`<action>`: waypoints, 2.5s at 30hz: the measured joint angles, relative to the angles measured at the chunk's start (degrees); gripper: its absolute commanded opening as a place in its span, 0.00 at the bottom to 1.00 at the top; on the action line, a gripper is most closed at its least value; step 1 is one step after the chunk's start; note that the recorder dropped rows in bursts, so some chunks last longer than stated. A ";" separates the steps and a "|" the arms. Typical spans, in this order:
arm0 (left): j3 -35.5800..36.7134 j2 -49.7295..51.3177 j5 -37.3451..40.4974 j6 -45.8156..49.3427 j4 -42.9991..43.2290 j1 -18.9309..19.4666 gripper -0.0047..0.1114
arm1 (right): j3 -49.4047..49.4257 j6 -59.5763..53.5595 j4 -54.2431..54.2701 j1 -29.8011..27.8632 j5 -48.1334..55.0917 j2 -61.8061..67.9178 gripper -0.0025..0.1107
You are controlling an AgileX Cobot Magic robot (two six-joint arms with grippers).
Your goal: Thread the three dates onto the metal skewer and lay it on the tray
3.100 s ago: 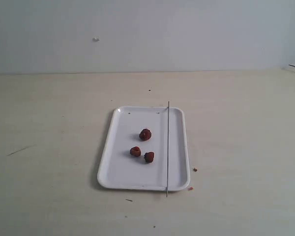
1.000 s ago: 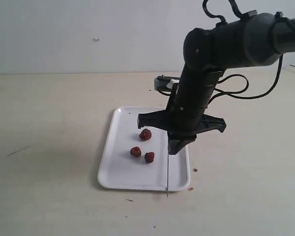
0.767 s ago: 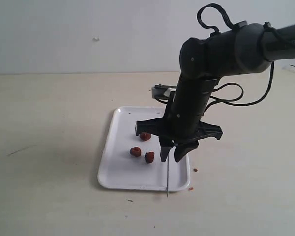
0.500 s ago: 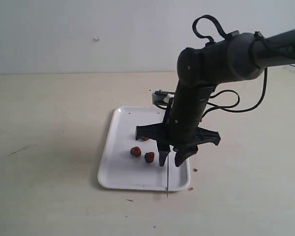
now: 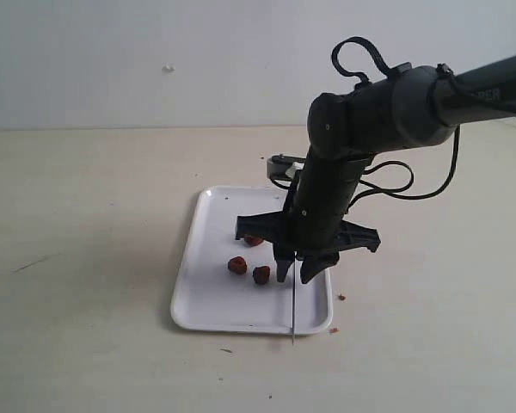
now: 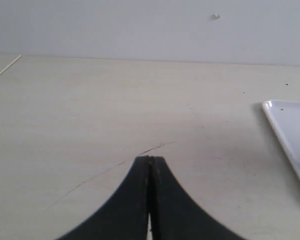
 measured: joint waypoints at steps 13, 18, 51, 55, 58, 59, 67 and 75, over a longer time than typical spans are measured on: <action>0.00 0.00 0.00 0.00 0.00 -0.12 0.04 | 0.00 2.28 -1.07 0.00 -1.73 1.73 0.29; 0.00 0.00 0.00 0.00 0.00 -0.77 0.04 | -0.10 2.84 -1.19 0.00 -1.73 1.86 0.18; 0.00 0.00 0.00 0.00 0.00 -3.33 0.04 | 0.01 -18.94 -10.48 -4.55 16.25 -22.89 0.02; 0.00 0.00 0.00 0.00 0.00 -3.33 0.04 | 0.01 -26.30 -9.39 -7.49 18.66 -25.07 0.02; 0.00 0.00 0.00 0.11 0.00 -3.33 0.04 | 0.01 -29.09 -9.25 -8.37 18.15 -25.16 0.02; 0.00 0.00 0.00 1.91 1.11 -3.33 0.04 | 0.38 -31.90 -9.25 -8.37 16.66 -25.16 0.02; 0.12 0.00 -8.43 10.16 -1.83 -3.33 0.04 | 7.45 -44.56 -8.88 -8.60 8.55 -25.16 0.02; 0.12 0.00 -26.66 -2.59 -21.25 -3.33 0.04 | 7.82 -45.70 -8.62 -12.62 6.33 -25.16 0.02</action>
